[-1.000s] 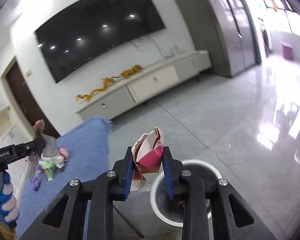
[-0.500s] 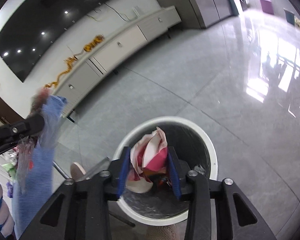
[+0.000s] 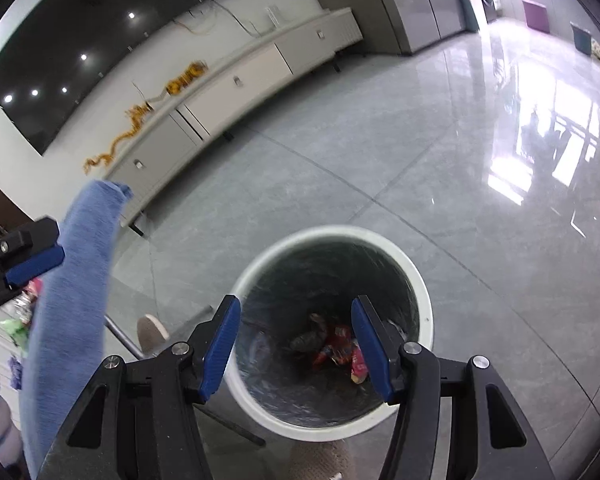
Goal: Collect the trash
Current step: 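Carry both wrappers to the bin and release them inside, then move both grippers back over the table toward the purple wrapper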
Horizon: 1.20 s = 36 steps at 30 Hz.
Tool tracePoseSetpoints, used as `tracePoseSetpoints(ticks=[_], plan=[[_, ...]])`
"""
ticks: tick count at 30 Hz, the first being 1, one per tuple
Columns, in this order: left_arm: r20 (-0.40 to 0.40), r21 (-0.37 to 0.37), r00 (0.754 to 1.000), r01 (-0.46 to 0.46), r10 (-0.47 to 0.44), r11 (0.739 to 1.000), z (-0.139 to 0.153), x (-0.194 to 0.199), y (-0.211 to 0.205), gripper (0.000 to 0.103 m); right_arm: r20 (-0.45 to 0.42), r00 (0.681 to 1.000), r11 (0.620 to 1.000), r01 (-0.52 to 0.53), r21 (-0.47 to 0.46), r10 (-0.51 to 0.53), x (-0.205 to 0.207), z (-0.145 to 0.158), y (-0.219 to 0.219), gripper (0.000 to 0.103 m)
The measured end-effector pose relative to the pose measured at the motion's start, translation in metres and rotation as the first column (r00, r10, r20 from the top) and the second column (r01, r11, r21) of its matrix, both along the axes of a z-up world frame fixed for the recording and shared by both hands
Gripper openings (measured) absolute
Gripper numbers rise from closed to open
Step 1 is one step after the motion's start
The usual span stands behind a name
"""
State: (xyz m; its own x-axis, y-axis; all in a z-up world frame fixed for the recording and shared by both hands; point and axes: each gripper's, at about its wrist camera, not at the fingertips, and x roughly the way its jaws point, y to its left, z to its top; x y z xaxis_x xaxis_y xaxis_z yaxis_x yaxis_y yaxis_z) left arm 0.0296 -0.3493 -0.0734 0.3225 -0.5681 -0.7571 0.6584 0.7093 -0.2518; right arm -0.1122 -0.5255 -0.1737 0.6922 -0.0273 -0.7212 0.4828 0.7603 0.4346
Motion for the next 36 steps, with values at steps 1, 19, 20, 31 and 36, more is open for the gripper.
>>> tracePoseSetpoints(ticks=[1, 19, 20, 31, 36], plan=[[0.021, -0.009, 1.0, -0.001, 0.001, 1.0, 0.007, -0.004, 0.006, 0.052, 0.011, 1.0, 1.0, 0.003, -0.007, -0.003, 0.0, 0.005, 0.002, 0.055], [0.155, -0.105, 0.969, -0.178, 0.193, 0.978, 0.085, -0.027, 0.218, 0.052, 0.207, 0.968, 0.969, -0.09, -0.228, 0.139, 0.007, 0.155, 0.128, 0.059], [0.163, -0.111, 0.962, -0.201, 0.217, 0.973, 0.085, -0.027, 0.234, 0.052, 0.214, 0.965, 0.966, -0.098, -0.24, 0.151, 0.009, 0.161, 0.137, 0.059], [0.121, -0.139, 0.868, -0.466, 0.482, 0.874, 0.053, 0.005, 0.377, 0.052, 0.186, 0.919, 0.905, -0.278, -0.321, 0.349, 0.043, 0.181, 0.231, 0.061], [0.076, -0.114, 0.821, -0.557, 0.566, 0.823, 0.027, 0.025, 0.42, 0.052, 0.138, 0.879, 0.859, -0.394, -0.328, 0.456, 0.074, 0.167, 0.269, 0.062]])
